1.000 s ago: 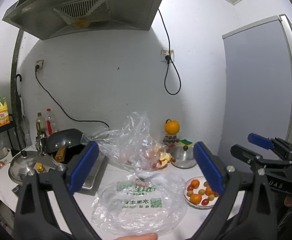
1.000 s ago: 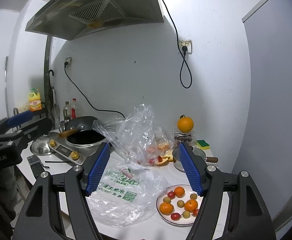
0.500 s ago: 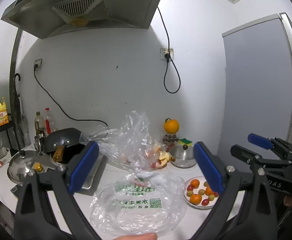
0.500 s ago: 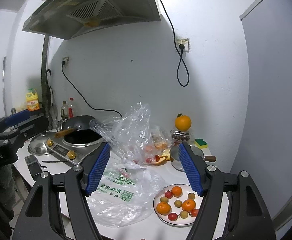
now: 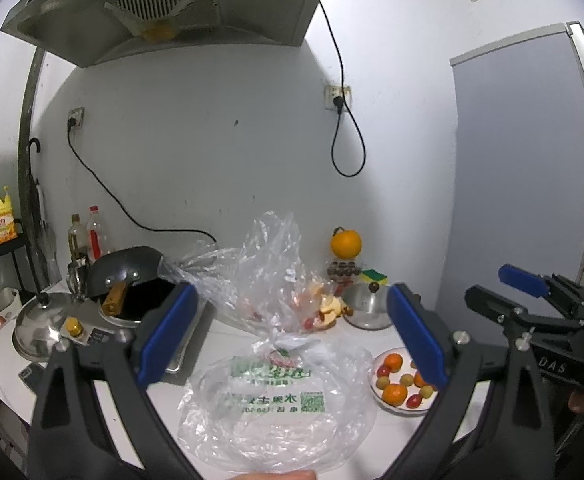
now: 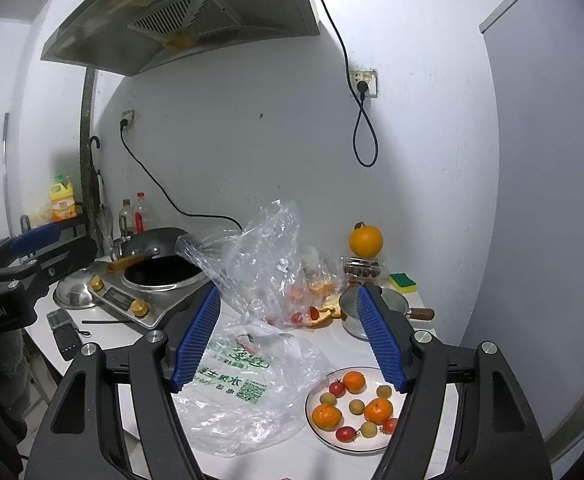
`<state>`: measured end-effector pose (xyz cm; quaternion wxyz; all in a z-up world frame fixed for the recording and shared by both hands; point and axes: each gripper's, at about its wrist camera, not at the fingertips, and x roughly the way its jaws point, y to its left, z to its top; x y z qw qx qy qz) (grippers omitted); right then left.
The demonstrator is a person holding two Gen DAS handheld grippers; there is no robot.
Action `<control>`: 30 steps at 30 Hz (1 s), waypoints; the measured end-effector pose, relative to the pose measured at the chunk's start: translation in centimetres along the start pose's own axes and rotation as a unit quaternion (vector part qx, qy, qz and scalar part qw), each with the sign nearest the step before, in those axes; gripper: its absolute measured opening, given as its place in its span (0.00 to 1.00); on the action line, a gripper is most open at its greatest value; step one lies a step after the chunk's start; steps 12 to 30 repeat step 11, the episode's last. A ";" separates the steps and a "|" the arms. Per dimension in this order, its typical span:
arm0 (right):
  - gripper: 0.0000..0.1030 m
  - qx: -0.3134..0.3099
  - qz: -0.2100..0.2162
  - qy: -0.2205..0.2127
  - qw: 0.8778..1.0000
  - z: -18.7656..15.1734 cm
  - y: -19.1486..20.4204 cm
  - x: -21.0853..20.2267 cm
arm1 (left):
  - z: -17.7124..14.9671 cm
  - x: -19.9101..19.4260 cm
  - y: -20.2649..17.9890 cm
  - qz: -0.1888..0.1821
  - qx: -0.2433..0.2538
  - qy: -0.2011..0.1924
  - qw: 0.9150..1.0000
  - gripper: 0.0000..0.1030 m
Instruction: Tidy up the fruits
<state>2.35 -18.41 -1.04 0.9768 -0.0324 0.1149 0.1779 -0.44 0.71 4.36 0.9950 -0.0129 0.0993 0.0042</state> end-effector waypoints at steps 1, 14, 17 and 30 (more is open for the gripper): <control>0.72 0.000 0.000 0.001 1.000 -0.1 0.0 0.1 | 0.0 0.1 0.1 0.000 0.000 0.001 1.000 0.94; 0.72 0.003 -0.003 0.006 1.000 -0.4 -0.3 0.9 | -0.3 0.9 0.3 -0.004 -0.010 0.005 1.000 0.94; 0.72 0.003 -0.003 0.006 1.000 -0.4 -0.3 0.9 | -0.3 0.9 0.3 -0.004 -0.010 0.005 1.000 0.94; 0.72 0.003 -0.003 0.006 1.000 -0.4 -0.3 0.9 | -0.3 0.9 0.3 -0.004 -0.010 0.005 1.000 0.94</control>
